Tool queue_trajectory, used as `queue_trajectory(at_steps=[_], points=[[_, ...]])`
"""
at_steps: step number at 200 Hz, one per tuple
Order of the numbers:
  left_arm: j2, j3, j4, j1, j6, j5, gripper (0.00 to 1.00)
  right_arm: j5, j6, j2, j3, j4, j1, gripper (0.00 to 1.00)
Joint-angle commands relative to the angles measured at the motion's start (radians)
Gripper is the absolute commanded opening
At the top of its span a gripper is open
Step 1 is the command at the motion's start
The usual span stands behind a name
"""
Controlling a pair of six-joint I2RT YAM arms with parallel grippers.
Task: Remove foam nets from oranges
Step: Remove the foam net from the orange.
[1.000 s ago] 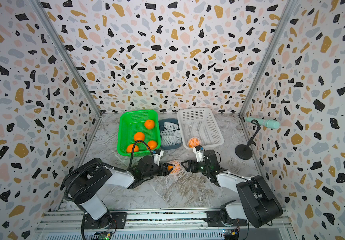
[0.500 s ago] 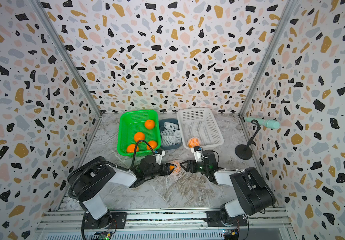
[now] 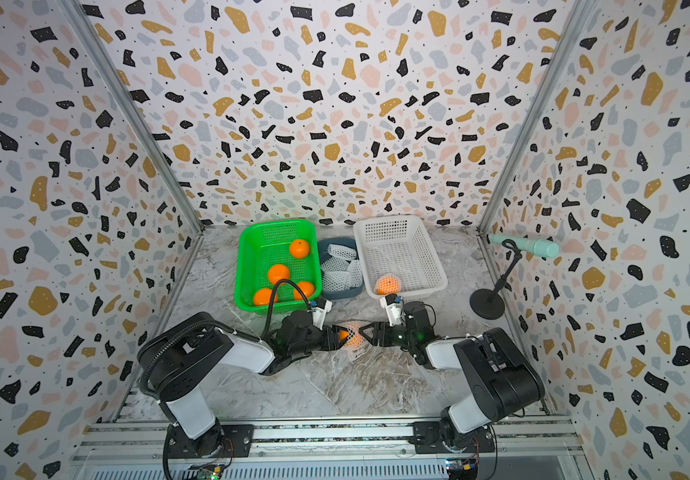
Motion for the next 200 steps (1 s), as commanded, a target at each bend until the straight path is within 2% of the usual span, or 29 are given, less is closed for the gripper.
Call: queue_trajectory(at_steps=[1,78,107,128,152,200], points=[[-0.017,0.006,0.024,-0.006,0.008,0.013,0.6,-0.011,0.006,0.002,-0.005,0.022,0.004,0.66],[-0.09,-0.01,-0.024,-0.006,0.035,0.01,0.59,-0.018,0.023,0.005,-0.008,0.049,0.004,0.52],[-0.09,-0.016,-0.019,-0.006,0.034,0.01,0.58,-0.012,0.032,0.012,-0.004,0.048,0.003,0.36],[-0.087,-0.02,-0.007,-0.006,0.029,0.014,0.57,-0.009,0.032,0.017,-0.001,0.045,0.003,0.3],[-0.091,-0.024,-0.002,-0.006,0.029,0.015,0.56,0.014,0.029,0.012,0.0,0.026,0.002,0.24],[-0.115,-0.029,-0.012,-0.006,0.031,0.014,0.56,0.133,0.006,-0.028,0.011,-0.091,0.004,0.19]])
